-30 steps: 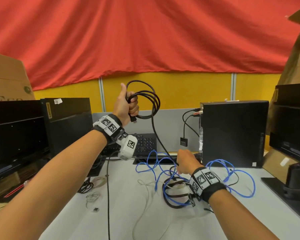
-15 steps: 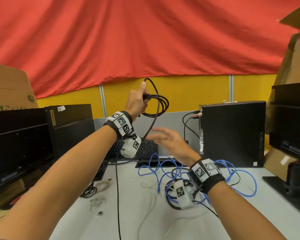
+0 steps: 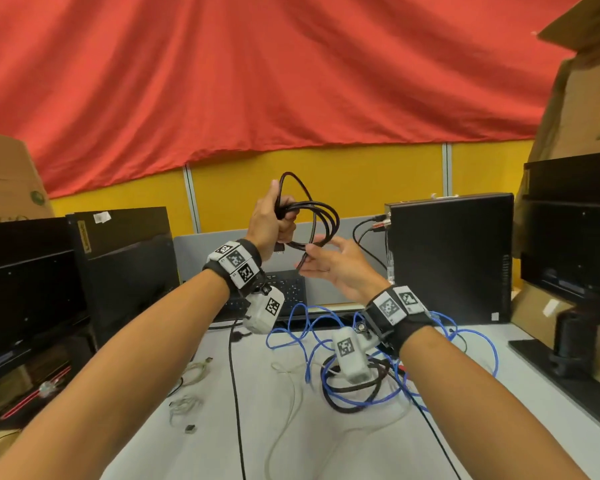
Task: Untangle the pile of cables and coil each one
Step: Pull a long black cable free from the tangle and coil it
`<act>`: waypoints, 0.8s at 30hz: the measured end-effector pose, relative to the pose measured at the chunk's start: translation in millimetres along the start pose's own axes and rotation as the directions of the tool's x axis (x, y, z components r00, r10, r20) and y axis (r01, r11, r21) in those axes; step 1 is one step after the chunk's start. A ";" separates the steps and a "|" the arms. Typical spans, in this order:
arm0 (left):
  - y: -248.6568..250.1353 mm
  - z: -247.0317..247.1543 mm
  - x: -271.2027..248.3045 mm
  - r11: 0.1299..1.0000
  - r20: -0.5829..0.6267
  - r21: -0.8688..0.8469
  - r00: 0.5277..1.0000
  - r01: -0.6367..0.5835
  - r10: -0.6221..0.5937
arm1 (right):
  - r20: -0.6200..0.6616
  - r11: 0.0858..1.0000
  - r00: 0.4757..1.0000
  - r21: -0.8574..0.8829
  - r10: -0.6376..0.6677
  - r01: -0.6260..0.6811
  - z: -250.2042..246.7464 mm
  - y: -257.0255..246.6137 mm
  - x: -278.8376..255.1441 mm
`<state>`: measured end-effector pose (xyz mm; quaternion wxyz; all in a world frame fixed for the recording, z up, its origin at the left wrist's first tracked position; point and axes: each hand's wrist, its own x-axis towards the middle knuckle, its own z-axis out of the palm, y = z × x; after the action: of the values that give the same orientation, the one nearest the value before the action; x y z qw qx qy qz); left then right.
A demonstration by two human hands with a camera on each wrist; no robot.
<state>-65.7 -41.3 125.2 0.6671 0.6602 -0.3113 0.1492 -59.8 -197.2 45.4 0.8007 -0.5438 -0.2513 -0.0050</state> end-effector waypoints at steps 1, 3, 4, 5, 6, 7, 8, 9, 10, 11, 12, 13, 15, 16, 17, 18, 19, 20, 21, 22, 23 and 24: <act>-2.5 -0.3 -1.6 1.000 -0.002 -0.021 1.000 0.011 -0.011 | 0.052 0.999 0.998 -0.038 -0.018 0.020 -6.3 3.0 -1.7; -7.6 0.8 -5.8 0.998 -0.022 -0.048 0.999 0.032 -0.033 | 0.111 0.991 0.993 -0.122 -0.039 0.053 -16.6 8.2 -4.1; -10.0 2.3 -7.9 0.997 -0.033 -0.062 0.998 0.042 -0.044 | 0.112 0.988 0.993 -0.144 -0.040 0.056 -20.4 9.9 -4.9; -12.1 4.4 -9.3 0.996 -0.039 -0.071 0.998 0.046 -0.049 | 0.106 0.986 0.994 -0.156 -0.039 0.056 -23.3 11.3 -5.8; -13.7 6.4 -10.0 0.997 -0.043 -0.071 0.998 0.042 -0.045 | 0.105 0.986 0.994 -0.159 -0.037 0.053 -24.3 12.1 -6.9; -15.0 8.6 -10.3 0.998 -0.048 -0.058 0.998 0.030 -0.033 | 0.116 0.986 0.993 -0.158 -0.031 0.049 -24.8 13.0 -8.6; -14.5 10.2 -9.8 0.999 -0.053 -0.038 0.998 0.013 -0.015 | 0.141 0.987 0.990 -0.159 -0.016 0.038 -24.9 13.7 -10.3; -13.2 11.1 -9.1 1.000 -0.063 -0.016 0.998 -0.005 0.004 | 0.177 0.985 0.984 -0.169 0.008 0.022 -26.5 14.4 -12.6; -10.4 10.0 -8.0 1.000 -0.082 -0.001 0.996 -0.023 0.022 | 0.214 0.979 0.976 -0.203 0.035 0.009 -28.0 14.7 -15.3; -6.7 7.0 -6.6 0.999 -0.112 0.001 0.993 -0.035 0.035 | 0.247 0.961 0.968 -0.275 0.054 0.017 -31.2 14.3 -18.5; -2.5 2.5 -5.1 0.999 -0.151 -0.013 0.988 -0.042 0.039 | 0.275 0.921 0.959 -0.385 0.063 0.050 -35.5 14.5 -22.1; 2.2 -2.8 -3.4 0.998 -0.196 -0.041 0.980 -0.046 0.037 | 0.291 0.847 0.954 -0.523 0.071 0.096 -41.0 14.9 -25.4; 8.8 -12.7 -1.3 0.994 -0.261 -0.100 0.965 -0.047 0.020 | 0.283 0.678 0.957 -0.716 0.066 0.165 -50.5 20.6 -30.9; 10.2 -15.5 -0.9 0.992 -0.273 -0.120 0.962 -0.042 0.007 | 0.250 0.646 0.968 -0.744 0.034 0.170 -53.3 24.1 -31.5; 10.2 -16.2 -1.7 0.990 -0.272 -0.136 0.962 -0.032 -0.007 | 0.204 0.648 0.979 -0.744 -0.013 0.164 -55.3 28.9 -30.9; 9.3 -14.7 -3.0 0.988 -0.268 -0.152 0.963 -0.022 -0.019 | 0.156 0.666 0.986 -0.729 -0.059 0.155 -55.9 32.4 -28.5; 8.1 -12.2 -4.2 0.987 -0.263 -0.162 0.964 -0.013 -0.030 | 0.115 0.703 0.990 -0.697 -0.081 0.138 -53.0 33.5 -25.3; 6.2 -8.6 -5.3 0.986 -0.251 -0.167 0.967 0.000 -0.042 | 0.093 0.770 0.993 -0.628 -0.069 0.112 -48.1 32.6 -23.4; 4.0 -4.6 -6.2 0.986 -0.232 -0.169 0.971 0.018 -0.057 | 0.106 0.844 0.993 -0.529 -0.044 0.094 -41.8 29.6 -21.7; 1.6 -0.7 -7.3 0.984 -0.209 -0.174 0.975 0.038 -0.075 | 0.145 0.905 0.989 -0.416 -0.026 0.085 -36.4 25.6 -19.9; 0.6 2.2 -8.2 0.981 -0.187 -0.184 0.978 0.060 -0.095 | 0.184 0.945 0.983 -0.317 -0.026 0.084 -31.5 19.6 -17.8; -0.5 4.1 -9.5 0.977 -0.168 -0.197 0.979 0.084 -0.118 | 0.205 0.963 0.978 -0.254 -0.037 0.090 -28.1 13.6 -16.3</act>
<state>-73.5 -43.3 118.7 0.7588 0.5928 -0.2288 0.1434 -59.1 -220.4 19.0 0.6922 -0.6342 -0.3443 -0.0099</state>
